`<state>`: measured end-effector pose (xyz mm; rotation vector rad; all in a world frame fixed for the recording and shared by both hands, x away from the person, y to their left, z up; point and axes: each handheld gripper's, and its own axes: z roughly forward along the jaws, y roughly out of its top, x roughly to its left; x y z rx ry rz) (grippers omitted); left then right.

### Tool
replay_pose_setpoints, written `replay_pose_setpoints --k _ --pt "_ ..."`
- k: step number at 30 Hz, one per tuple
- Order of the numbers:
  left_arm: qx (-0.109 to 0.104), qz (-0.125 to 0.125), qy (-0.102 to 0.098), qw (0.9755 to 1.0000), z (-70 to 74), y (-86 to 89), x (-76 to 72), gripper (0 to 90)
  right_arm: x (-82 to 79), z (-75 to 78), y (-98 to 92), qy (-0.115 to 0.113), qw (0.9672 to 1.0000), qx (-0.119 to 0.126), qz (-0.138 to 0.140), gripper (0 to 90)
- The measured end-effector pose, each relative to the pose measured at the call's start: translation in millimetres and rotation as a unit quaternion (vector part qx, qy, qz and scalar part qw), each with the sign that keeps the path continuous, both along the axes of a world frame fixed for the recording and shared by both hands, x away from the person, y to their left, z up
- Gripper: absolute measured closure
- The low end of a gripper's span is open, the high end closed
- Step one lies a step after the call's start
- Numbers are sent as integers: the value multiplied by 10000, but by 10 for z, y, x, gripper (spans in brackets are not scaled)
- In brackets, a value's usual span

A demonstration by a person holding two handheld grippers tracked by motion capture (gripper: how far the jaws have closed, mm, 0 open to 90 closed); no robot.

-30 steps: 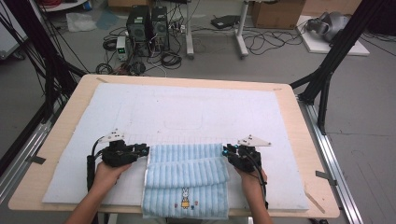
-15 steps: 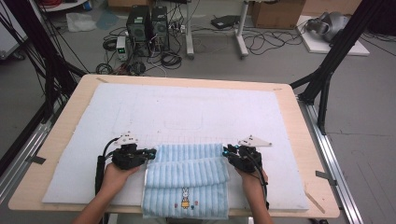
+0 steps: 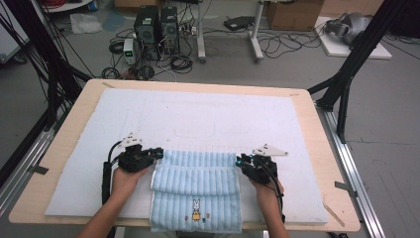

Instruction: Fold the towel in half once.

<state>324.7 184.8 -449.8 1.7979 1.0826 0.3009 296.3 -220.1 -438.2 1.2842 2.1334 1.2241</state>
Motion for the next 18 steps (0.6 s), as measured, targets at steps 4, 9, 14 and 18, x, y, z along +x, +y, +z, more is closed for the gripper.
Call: replay_pose_setpoints --k 4,9,14,18 --pt "16 -55 -25 10000 20 49 -20 542 2 2 -20 12 10000 59 -43 691" --pt "26 5 66 10000 -4 99 -15 501 22 -32 6 202 9997 -34 115 628" --pt "-36 8 60 10000 0 120 -20 534 71 -107 75 523 9982 -31 278 752" --pt "-53 11 80 10000 -4 129 -19 539 62 -89 135 283 9969 -285 674 884"
